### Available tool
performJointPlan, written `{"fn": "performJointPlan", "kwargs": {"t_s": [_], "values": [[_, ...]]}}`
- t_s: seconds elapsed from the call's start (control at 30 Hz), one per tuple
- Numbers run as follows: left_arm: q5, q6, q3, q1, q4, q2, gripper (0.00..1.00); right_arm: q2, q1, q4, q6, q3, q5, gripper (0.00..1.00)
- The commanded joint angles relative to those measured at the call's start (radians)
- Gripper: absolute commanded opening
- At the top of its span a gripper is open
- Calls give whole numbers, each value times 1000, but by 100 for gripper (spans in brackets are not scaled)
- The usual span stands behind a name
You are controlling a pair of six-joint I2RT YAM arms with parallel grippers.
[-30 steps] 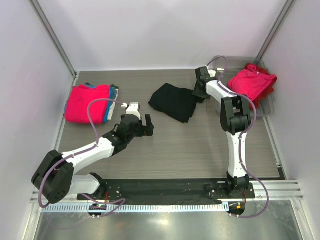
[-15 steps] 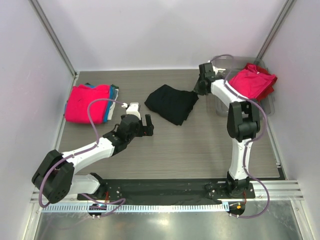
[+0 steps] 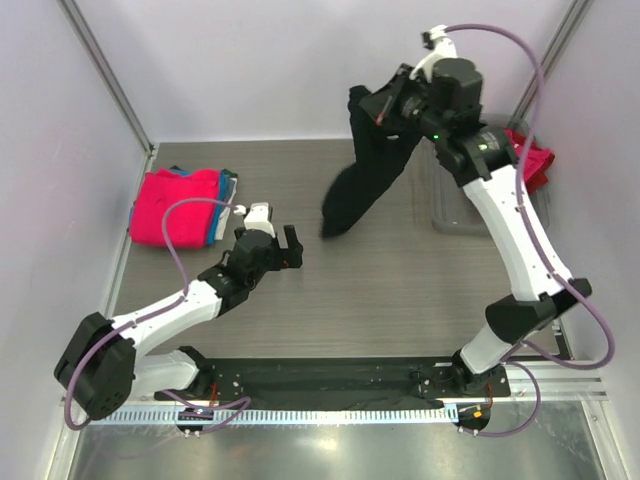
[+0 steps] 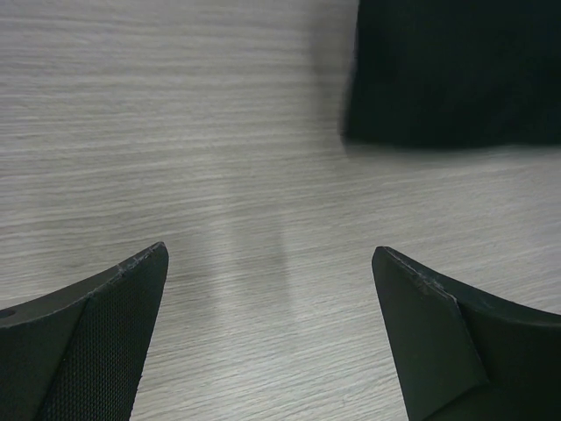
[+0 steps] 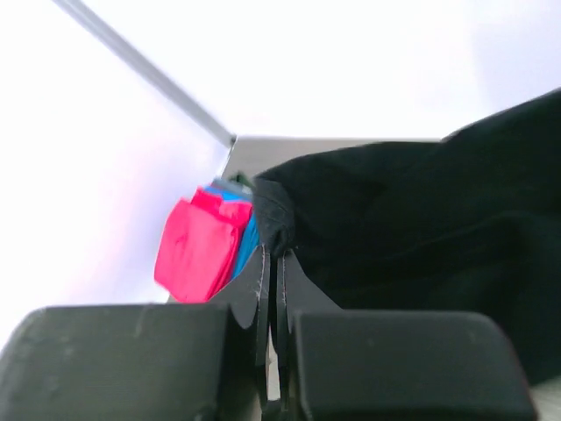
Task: Fold and stack the t-shirts
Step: Flatten the tshirt out
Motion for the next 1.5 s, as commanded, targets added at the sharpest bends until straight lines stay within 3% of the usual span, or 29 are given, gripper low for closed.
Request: {"fn": "performJointPlan", "kwargs": {"t_s": [0.0,0.3,0.43,0.53,0.6,0.77,0.87,1.03,1.17,1.37,1.43,1.47], "values": [[-72,-9,-18,-5,22,-62,99,-16,-69,-45,-7,-68,-19,1],[10,18,-38,-5,74,-78,100,-56,-74,-25,-35,-220,-105,1],[55,35,12,-5,88,25,100,-99,-75,-34,-46,-252,-72,1],[37,2,96,-1,-20,122,100,-166,-81,-63,-53,-315,25,1],[11,-53,193,6,-132,208,100,-259,-91,-68,-56,-420,62,1],[1,-106,302,29,-204,286,93,-507,-114,-68,-38,-683,230,1],[15,-124,365,57,-254,349,90,-649,-120,-71,-24,-812,254,1],[26,-117,614,91,-411,583,89,-772,-120,-111,-17,-932,297,1],[35,-81,826,100,-497,747,75,-798,-120,-120,-15,-987,286,1],[4,-63,1112,121,-647,955,85,-866,-121,-121,6,-1078,289,1],[9,-57,1163,130,-690,999,84,-883,-121,-126,0,-1091,291,1],[18,-57,1204,133,-705,1036,78,-887,-121,-135,-1,-1094,295,1]]}}
